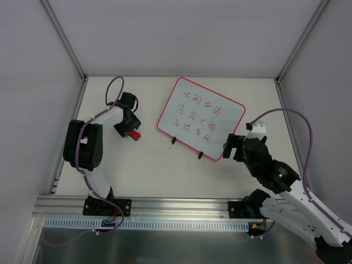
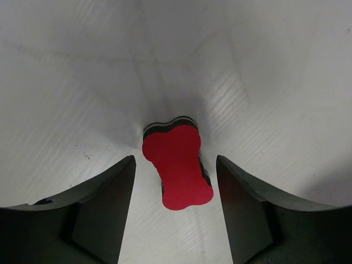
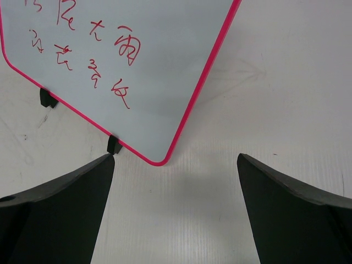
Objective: Erase the whiteboard
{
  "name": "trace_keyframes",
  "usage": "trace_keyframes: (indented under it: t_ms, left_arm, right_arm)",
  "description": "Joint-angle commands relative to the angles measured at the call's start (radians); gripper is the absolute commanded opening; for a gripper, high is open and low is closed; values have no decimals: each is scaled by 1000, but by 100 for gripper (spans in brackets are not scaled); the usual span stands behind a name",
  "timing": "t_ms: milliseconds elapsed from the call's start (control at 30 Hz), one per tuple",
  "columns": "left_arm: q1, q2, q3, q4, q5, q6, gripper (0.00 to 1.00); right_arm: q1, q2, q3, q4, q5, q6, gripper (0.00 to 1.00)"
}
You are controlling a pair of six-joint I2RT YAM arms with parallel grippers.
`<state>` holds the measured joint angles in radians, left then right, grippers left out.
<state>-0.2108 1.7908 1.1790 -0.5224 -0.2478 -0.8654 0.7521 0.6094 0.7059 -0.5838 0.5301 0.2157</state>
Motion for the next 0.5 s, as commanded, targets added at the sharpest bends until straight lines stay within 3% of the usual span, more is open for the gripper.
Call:
trace_keyframes:
  t_ms: [0, 467]
  left_arm:
    - [-12, 30, 39, -37, -15, -27, 59]
    - [-13, 38, 45, -53, -2, -38, 49]
  right_arm:
    - [-13, -19, -11, 10, 8, -10, 99]
    - [-23, -42, -37, 10, 19, 42, 99]
